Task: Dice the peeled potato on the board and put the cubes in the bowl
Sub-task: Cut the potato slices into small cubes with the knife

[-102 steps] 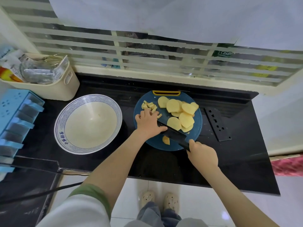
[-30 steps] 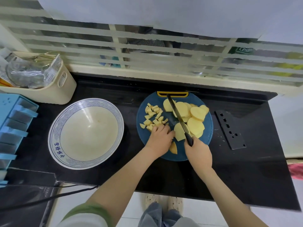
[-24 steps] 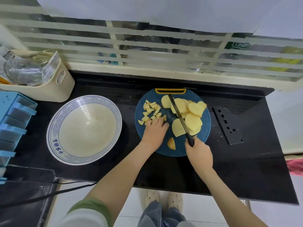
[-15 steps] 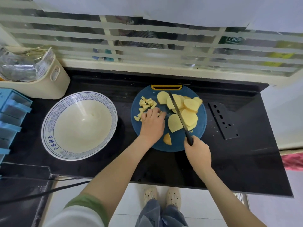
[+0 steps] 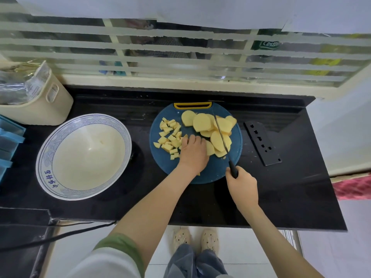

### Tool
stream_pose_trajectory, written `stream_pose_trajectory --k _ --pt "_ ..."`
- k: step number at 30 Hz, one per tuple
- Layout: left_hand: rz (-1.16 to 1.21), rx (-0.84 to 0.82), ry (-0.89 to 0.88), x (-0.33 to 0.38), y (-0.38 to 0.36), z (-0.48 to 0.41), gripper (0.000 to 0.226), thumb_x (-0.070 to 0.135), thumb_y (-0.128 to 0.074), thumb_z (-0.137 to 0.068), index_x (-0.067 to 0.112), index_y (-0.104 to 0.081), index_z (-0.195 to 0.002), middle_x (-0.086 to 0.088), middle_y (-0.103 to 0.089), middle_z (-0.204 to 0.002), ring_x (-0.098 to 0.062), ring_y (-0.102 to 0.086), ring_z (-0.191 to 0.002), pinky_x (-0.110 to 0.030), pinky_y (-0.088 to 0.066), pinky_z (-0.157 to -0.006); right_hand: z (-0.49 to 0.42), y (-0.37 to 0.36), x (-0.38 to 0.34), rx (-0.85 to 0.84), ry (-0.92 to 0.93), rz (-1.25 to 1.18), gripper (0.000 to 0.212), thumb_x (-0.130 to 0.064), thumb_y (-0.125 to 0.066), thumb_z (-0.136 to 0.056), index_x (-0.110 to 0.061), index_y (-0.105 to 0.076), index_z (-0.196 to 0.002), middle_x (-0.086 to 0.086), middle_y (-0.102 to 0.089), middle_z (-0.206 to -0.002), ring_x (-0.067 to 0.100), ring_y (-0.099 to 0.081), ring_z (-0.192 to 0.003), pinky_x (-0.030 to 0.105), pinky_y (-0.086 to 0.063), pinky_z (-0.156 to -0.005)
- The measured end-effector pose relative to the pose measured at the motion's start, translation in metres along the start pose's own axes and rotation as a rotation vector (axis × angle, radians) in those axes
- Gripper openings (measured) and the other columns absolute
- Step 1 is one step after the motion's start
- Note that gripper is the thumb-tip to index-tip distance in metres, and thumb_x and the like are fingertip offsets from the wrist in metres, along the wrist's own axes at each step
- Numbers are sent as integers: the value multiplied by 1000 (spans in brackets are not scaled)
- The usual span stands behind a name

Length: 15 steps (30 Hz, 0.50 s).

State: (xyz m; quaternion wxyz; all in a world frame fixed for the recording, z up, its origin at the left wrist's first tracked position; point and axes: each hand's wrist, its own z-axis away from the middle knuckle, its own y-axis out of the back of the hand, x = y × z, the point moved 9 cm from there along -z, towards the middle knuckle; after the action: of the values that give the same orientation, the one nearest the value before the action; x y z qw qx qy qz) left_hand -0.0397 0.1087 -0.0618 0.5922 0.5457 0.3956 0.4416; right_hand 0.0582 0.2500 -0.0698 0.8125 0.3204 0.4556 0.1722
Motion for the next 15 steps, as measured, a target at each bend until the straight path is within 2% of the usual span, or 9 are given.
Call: stream_pose_trajectory --k 1,3,4,5,7,9,12,15 --pt "-22 32 -34 2 3 2 32 38 -55 -90 14 -58 -111 -3 -60 -112 -24 -48 -110 -39 -24 -99 0 2 1 5 1 4 34 -31 -51 -97 -15 -46 -68 1 -49 -59 14 -46 -51 29 -38 -51" --pt "-51 155 -67 4 13 5 18 36 -70 -80 18 -67 -82 2 -66 -83 -20 -58 -86 -37 -26 -86 -1 5 5 9 -6 -4 33 -32 -52 -98 -16 -48 -69 1 -50 -59 14 -46 -51 28 -38 -50" --pt "-20 186 -54 3 18 7 20 37 -75 -75 19 -66 -73 4 -65 -73 -19 -58 -77 -36 -26 -80 0 7 6 7 -9 -9 32 -32 -52 -98 -17 -49 -70 1 -51 -59 14 -47 -52 28 -37 -50" --pt "36 193 -49 1 21 9 22 38 -75 -76 19 -66 -72 5 -63 -70 -20 -57 -75 -36 -25 -78 0 7 7 4 -10 -11 31 -32 -52 -98 -17 -50 -71 1 -52 -60 14 -48 -52 28 -37 -50" --pt "236 88 -37 0 19 13 24 41 -61 -88 17 -64 -88 5 -57 -77 -20 -50 -85 -36 -21 -78 0 9 8 2 -12 -21 29 -33 -52 -98 -17 -53 -73 1 -54 -62 14 -49 -54 28 -38 -51" --pt "366 -157 -26 4 2 16 29 44 -49 -95 18 -58 -103 6 -45 -79 -18 -39 -91 -35 -16 -79 0 10 7 3 -9 -32 30 -32 -52 -97 -16 -53 -73 1 -54 -61 14 -49 -54 28 -39 -51" --pt "202 -328 -146 16 -10 21 36 50 -48 -93 22 -57 -113 1 -50 -92 -20 -41 -100 -38 -20 -83 1 8 6 -2 -7 -31 30 -32 -52 -97 -13 -54 -74 2 -55 -62 15 -50 -54 30 -41 -53" --pt "79 -281 -122 13 -13 20 48 56 -51 -89 22 -52 -123 -3 -52 -116 -25 -41 -114 -41 -25 -92 2 7 5 -8 -1 -29 31 -32 -52 -97 -13 -52 -73 2 -54 -62 15 -50 -54 29 -39 -51"
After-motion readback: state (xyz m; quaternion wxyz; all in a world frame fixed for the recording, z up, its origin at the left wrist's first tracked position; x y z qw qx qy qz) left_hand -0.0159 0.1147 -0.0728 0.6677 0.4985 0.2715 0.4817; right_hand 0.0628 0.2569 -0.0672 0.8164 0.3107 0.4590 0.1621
